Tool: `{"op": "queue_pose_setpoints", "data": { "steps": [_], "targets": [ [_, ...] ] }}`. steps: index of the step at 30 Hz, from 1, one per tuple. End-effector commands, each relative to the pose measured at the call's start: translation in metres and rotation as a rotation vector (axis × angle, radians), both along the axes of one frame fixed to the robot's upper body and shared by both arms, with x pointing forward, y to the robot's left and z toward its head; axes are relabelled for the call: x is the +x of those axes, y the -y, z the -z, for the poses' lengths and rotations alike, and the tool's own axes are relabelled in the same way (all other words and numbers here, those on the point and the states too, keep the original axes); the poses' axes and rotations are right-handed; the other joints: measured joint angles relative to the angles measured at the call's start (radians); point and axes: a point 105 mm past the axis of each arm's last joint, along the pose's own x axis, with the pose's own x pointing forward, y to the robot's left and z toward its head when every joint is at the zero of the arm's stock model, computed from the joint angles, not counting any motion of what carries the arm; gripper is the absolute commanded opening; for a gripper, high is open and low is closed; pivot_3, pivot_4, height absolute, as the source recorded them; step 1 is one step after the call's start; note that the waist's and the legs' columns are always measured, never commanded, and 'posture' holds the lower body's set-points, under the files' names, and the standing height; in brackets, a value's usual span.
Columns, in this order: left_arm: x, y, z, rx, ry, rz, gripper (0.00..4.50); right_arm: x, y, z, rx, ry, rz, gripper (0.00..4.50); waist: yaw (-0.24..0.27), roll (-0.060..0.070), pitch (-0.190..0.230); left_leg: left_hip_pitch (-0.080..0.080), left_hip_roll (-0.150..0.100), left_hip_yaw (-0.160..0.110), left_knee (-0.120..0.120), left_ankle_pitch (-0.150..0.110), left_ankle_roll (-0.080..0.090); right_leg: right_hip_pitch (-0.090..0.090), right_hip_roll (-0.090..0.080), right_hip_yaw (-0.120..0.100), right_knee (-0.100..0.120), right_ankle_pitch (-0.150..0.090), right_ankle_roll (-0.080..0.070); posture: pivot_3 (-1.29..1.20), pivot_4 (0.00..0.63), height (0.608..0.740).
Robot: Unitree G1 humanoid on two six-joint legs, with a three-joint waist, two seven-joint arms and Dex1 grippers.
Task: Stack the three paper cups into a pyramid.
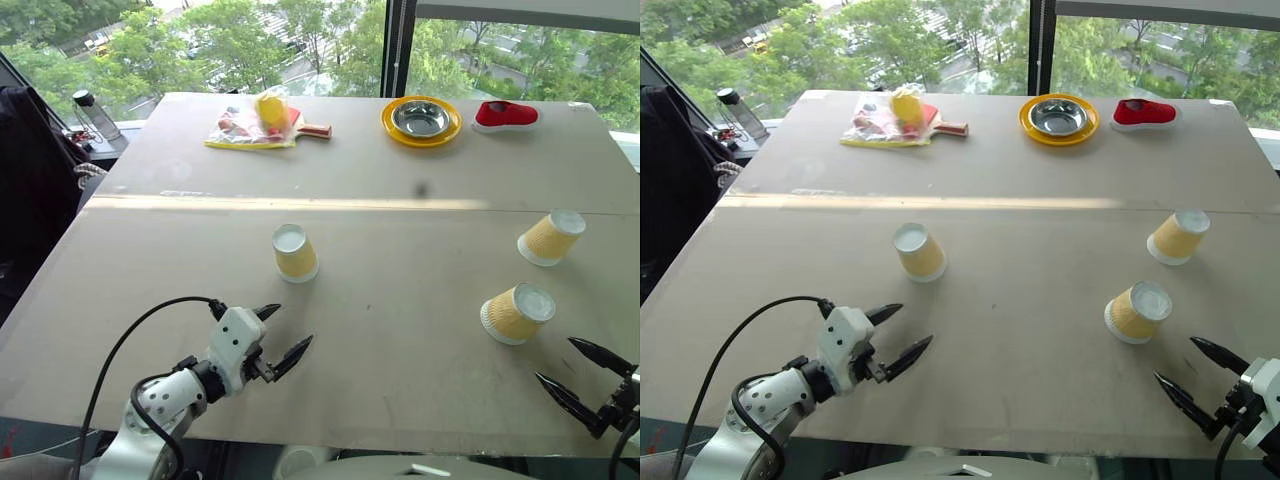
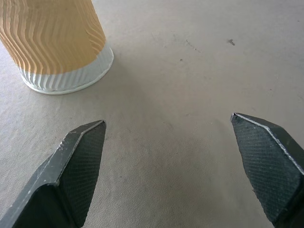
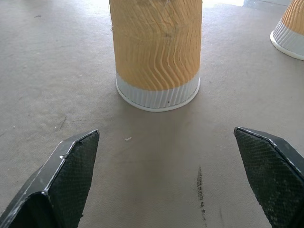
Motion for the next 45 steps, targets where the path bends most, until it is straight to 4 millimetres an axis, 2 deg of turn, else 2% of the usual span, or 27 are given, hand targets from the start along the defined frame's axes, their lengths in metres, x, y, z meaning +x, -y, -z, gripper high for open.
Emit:
{"op": "queue_pose_setpoints", "data": {
  "steps": [1,9,22,24,27,32,38,41,45],
  "targets": [
    [-0.006,0.002,0.001,0.006,0.002,0.031,4.36,0.004,-0.006,-0.013,-0.013,0.046,-0.023,4.50,0.000,0.000,0.000,0.000,0.000,0.000,0.000,0.000,0.000,0.000,0.000,0.000,0.000,0.000,0.000,0.00,0.150,0.740],
    [-0.010,0.001,0.000,-0.006,0.001,0.056,4.36,0.007,-0.012,-0.015,-0.002,0.043,-0.045,4.50,0.003,0.000,0.000,0.000,0.000,0.000,0.000,0.000,0.001,0.000,0.000,0.000,0.000,0.000,0.000,0.00,0.150,0.740],
    [-0.005,0.005,-0.009,-0.015,0.031,0.131,4.36,0.008,-0.015,-0.022,0.021,0.083,-0.032,4.50,0.001,0.000,0.000,0.000,0.000,0.000,0.000,0.000,0.000,0.000,0.000,0.000,0.000,0.000,0.000,0.00,0.150,0.740],
    [-0.003,0.012,-0.021,-0.053,0.053,0.189,4.36,0.012,-0.018,-0.030,0.040,0.121,-0.032,4.50,0.000,0.000,0.000,0.000,0.000,0.000,0.000,0.001,-0.002,0.000,0.000,0.000,0.000,0.000,0.000,0.00,0.150,0.740],
    [-0.006,0.029,-0.047,-0.118,0.083,0.370,4.36,0.022,-0.024,-0.043,0.057,0.178,-0.036,4.50,0.000,0.000,0.000,0.000,0.000,0.000,0.000,0.001,-0.002,0.000,0.000,0.000,0.001,0.000,0.000,0.00,0.150,0.740],
    [-0.009,0.052,-0.088,-0.118,0.152,0.653,4.36,0.038,-0.038,-0.059,0.095,0.247,-0.060,4.50,-0.001,0.000,0.000,0.001,0.000,0.000,0.000,0.001,-0.002,0.000,0.000,-0.001,0.001,0.000,0.000,0.00,0.150,0.740],
    [-0.012,0.058,-0.105,-0.058,0.145,0.830,4.36,0.043,-0.044,-0.060,0.106,0.258,-0.085,4.50,-0.004,0.001,-0.001,0.001,0.000,0.000,0.000,0.002,-0.002,0.000,0.001,-0.001,0.001,0.000,0.000,0.00,0.150,0.740],
    [-0.010,0.059,-0.114,-0.044,0.157,0.879,4.36,0.044,-0.043,-0.053,0.095,0.243,-0.101,4.50,-0.004,0.001,0.000,0.001,0.000,0.000,0.000,0.002,-0.002,0.000,0.001,-0.001,0.000,0.000,0.000,0.00,0.150,0.740],
    [-0.011,0.060,-0.112,-0.010,0.157,0.933,4.36,0.044,-0.040,-0.045,0.101,0.218,-0.104,4.50,-0.004,0.001,0.000,0.001,0.000,0.000,0.000,0.002,-0.002,0.000,0.001,-0.001,0.000,0.000,0.000,0.00,0.150,0.740]
  ]
}}
